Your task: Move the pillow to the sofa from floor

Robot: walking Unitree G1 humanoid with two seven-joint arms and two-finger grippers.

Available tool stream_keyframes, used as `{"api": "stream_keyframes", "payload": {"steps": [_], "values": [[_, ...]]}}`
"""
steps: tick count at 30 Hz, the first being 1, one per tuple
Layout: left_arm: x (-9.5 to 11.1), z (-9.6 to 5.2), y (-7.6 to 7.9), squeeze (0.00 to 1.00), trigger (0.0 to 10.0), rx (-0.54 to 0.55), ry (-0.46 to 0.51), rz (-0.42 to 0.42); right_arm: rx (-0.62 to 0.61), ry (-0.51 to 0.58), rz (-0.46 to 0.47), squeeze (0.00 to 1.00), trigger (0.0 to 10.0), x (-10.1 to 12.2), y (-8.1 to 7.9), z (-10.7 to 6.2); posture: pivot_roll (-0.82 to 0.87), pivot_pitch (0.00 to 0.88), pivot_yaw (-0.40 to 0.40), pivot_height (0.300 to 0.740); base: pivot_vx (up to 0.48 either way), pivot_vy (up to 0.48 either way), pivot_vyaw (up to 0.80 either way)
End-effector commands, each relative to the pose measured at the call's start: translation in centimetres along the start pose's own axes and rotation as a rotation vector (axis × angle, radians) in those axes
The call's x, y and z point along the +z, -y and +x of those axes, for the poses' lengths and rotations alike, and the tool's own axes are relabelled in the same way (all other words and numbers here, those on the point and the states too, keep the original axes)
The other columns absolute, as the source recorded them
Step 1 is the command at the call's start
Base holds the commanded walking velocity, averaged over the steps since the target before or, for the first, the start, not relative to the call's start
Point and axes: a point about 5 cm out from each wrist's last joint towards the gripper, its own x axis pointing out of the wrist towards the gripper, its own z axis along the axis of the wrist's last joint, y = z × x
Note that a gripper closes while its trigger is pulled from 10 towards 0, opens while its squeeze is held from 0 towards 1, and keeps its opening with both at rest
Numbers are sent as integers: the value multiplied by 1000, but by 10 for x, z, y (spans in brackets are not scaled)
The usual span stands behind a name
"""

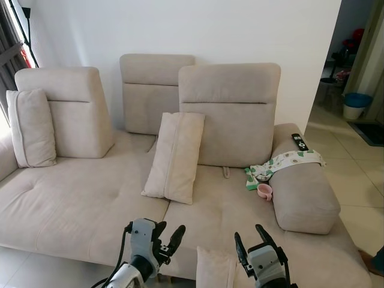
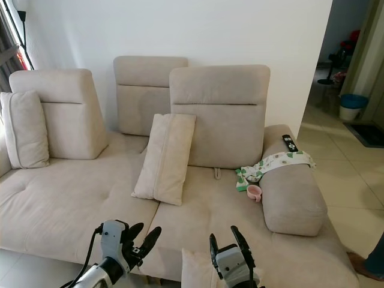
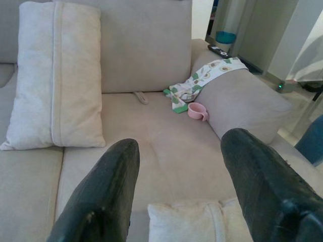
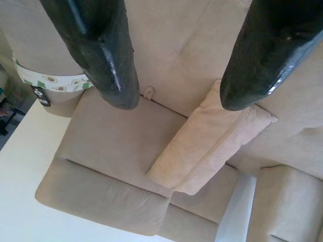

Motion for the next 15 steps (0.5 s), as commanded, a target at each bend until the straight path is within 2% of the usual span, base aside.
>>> {"api": "stream_keyframes", "payload": {"steps": [1, 15], "values": [[-3, -2, -3, 0, 10000, 7, -12, 9, 1, 2, 15, 0, 10000, 0, -1, 0, 78, 0, 85, 740, 0, 0, 0], [-5, -3, -2, 0, 10000, 12, -10, 6, 0, 5, 20, 0, 10000, -1, 0, -1, 81, 0, 75, 740, 0, 0, 0]]}}
